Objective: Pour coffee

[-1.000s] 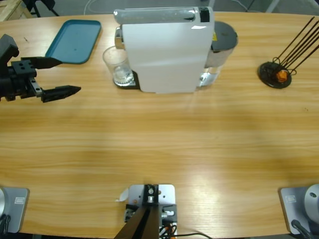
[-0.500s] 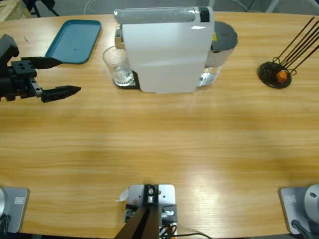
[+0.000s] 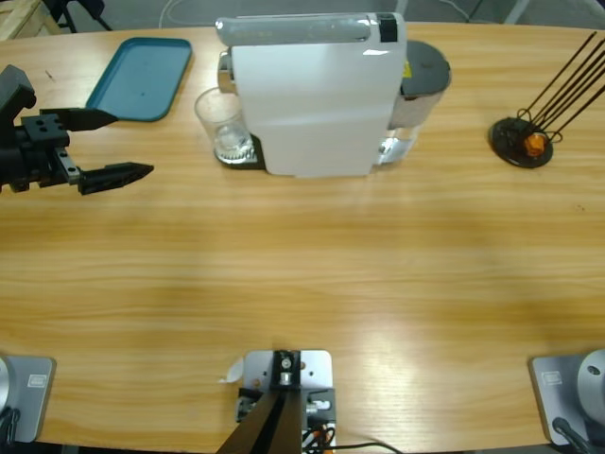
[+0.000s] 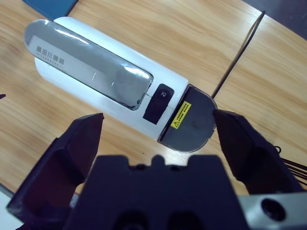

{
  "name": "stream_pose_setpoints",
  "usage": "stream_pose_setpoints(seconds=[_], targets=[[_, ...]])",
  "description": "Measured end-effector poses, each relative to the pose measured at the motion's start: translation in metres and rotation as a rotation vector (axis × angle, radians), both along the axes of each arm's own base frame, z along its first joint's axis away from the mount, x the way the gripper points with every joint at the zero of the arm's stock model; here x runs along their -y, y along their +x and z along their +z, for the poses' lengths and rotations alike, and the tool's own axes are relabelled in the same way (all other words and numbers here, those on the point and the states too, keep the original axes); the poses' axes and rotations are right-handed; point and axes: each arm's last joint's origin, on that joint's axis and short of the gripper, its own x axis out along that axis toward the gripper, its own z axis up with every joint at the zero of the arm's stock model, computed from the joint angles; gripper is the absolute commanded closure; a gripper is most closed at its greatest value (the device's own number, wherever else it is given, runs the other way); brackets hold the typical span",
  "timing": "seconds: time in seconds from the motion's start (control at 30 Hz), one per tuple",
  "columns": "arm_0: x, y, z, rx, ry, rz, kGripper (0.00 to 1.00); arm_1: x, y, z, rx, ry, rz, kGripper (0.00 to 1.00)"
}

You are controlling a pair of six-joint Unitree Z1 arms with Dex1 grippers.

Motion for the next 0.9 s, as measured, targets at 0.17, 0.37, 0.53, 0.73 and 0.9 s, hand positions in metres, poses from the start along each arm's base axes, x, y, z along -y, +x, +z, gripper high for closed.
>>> stream_pose_setpoints(seconds=[0.17,0.37,0.53,0.73,0.9], targets=[[0.0003,-0.0002,0.0000,0.000,0.000,-0.002,0.036,-0.0001,-0.0001,0.0000,0.000,0.000,0.000,0.000],[0.0003,-0.0002,0.0000,0.000,0.000,-0.002,0.036,-0.0007,-0.0006,-0.0003,0.000,-0.001,0.002,0.000],[0.0003,-0.0002,0.0000,0.000,0.000,-0.002,0.036,-0.0002,-0.0002,-0.0006,0.005,-0.010,-0.006,0.000],[0.0004,-0.0003,0.0000,0.000,0.000,-0.002,0.036,-0.0002,-0.0002,-0.0006,0.005,-0.010,-0.006,0.000],[0.0018,-0.0012,-0.0001,0.000,0.000,-0.011,0.036,-0.0013,-0.0011,-0.0016,0.002,-0.013,-0.002,0.000]])
